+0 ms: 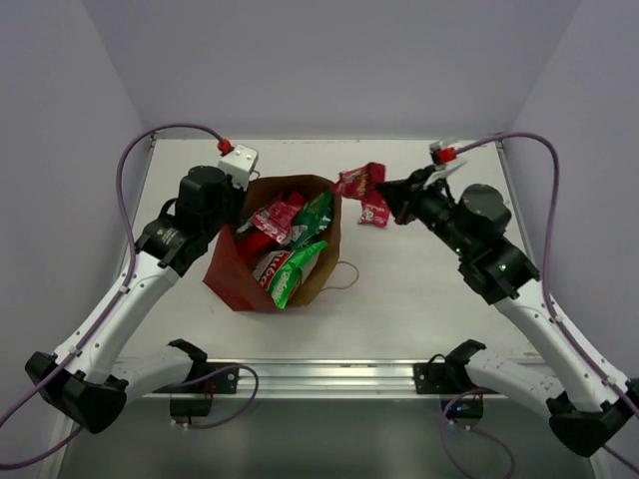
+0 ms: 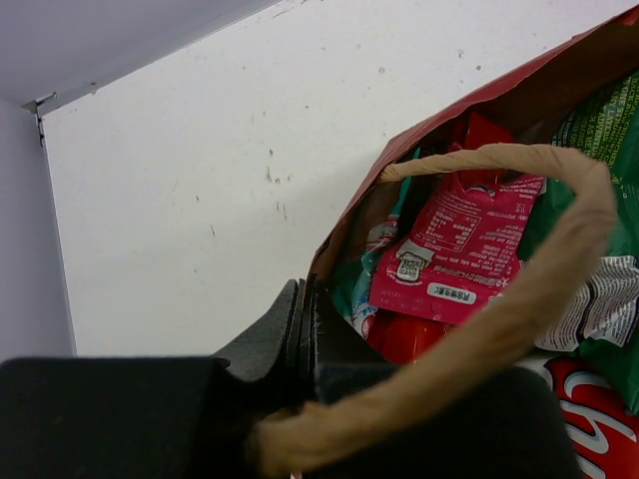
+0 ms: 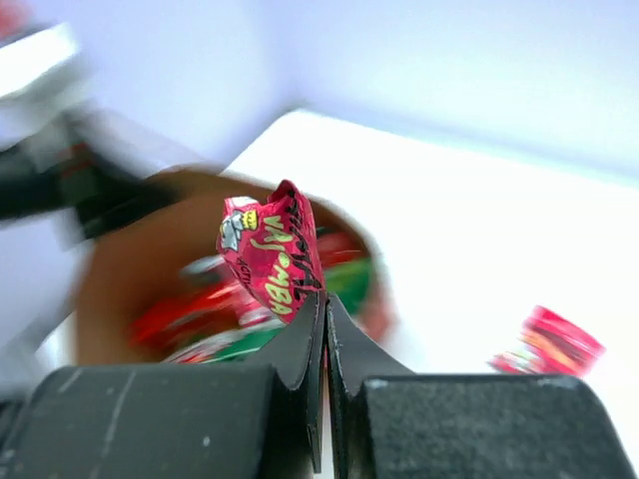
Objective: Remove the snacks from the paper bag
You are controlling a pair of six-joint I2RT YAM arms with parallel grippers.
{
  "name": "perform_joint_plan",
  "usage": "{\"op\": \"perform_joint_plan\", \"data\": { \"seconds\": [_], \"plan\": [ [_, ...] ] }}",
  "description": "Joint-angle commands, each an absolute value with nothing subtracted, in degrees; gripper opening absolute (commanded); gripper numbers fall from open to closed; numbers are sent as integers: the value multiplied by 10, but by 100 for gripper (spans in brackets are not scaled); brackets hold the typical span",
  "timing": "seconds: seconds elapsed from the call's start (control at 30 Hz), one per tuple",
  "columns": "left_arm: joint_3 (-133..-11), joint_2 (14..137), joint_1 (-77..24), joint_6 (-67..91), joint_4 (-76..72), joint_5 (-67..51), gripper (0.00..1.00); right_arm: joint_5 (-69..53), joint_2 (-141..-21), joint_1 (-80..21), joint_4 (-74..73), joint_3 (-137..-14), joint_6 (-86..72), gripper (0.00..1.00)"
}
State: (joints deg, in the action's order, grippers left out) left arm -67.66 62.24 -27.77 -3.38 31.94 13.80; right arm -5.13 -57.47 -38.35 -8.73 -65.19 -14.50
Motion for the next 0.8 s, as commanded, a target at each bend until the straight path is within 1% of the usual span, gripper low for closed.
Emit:
{"op": "perform_joint_plan", "data": {
  "seconds": [0.0,0.03,0.13,0.17,0.23,0.27,0.37,0.4,0.5,0.57,0.67,0.7,0.73,0.77],
  "plan": [
    [-704,601,-277,-24,229,156,0,27,-534,-288,-125,-591,-198,0],
    [-704,603,-277,-24,229,156,0,24,-530,-234,-127,-585,-207,0],
    [-707,604,-277,-24,230,154,0,6,-555,-155,-126,-563,-237,0],
    [-708,604,-276,-23,230,150,0,3,-586,-139,-110,-558,-242,0],
    [-706,603,-276,-21,228,148,0,-61,-626,-93,-90,-545,-264,0],
    [-706,604,-277,-21,227,146,0,-89,-664,-78,-49,-539,-271,0],
    [-706,607,-277,-18,224,135,0,-143,-724,-39,0,-523,-301,0],
    [-706,608,-276,-17,222,134,0,-156,-767,-31,14,-524,-315,0],
    [-704,608,-277,-18,218,131,0,-188,-843,-3,18,-532,-328,0],
    [-701,609,-277,-19,217,130,0,-189,-872,-4,5,-537,-327,0],
    [-698,609,-276,-18,216,124,0,-156,-889,-3,-42,-548,-318,36],
    [-697,609,-277,-18,216,122,0,-143,-883,-3,-52,-548,-307,49],
    [-696,608,-277,-18,216,121,0,-126,-875,-3,-66,-548,-302,61],
    [-695,608,-277,-18,217,119,0,-108,-846,-3,-83,-545,-296,76]
  ]
}}
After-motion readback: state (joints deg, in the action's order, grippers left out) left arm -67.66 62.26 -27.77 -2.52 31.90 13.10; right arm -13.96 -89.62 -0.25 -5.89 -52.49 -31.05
